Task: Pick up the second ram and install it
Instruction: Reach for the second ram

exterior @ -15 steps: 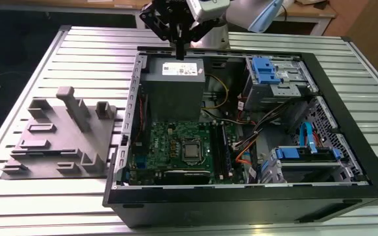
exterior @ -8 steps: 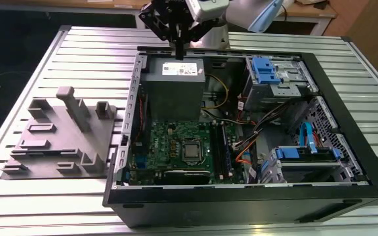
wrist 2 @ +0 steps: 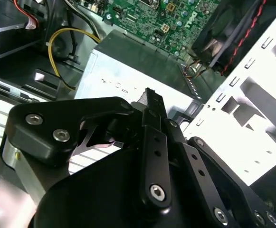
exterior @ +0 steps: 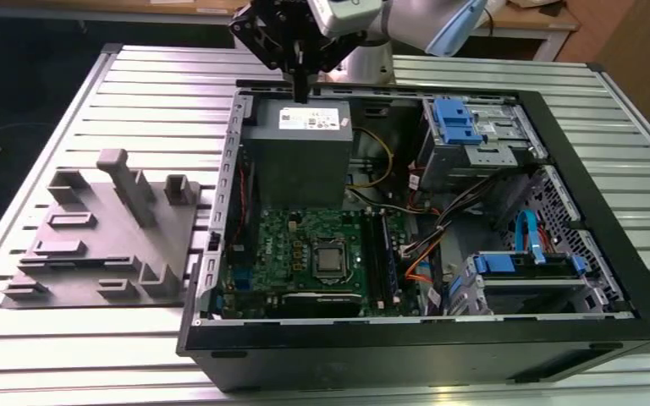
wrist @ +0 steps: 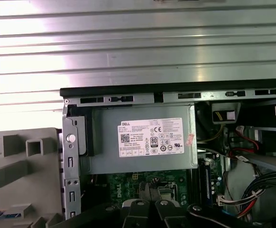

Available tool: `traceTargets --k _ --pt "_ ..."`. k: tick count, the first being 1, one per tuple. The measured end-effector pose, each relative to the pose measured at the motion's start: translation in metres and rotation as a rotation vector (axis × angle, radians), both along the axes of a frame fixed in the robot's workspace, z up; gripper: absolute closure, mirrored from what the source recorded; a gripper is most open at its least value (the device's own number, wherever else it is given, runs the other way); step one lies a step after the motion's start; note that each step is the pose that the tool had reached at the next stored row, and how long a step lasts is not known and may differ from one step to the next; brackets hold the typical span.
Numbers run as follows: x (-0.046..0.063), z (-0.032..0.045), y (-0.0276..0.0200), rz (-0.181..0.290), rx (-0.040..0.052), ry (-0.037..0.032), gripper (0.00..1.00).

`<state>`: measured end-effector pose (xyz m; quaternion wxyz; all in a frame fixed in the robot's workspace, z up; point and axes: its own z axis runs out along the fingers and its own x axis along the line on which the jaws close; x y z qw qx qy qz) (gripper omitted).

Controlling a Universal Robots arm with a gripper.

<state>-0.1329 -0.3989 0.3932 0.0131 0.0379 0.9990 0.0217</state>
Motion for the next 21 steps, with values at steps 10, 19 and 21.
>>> traceTargets --k 10,19,21 --pt "-0.016 -0.0002 0.0 0.0 0.0 0.0 0.93" --pt "-0.03 -0.0005 0.0 0.0 0.0001 0.0 0.93" --pt "-0.034 -0.0005 0.0 0.0 0.0 0.0 0.93"
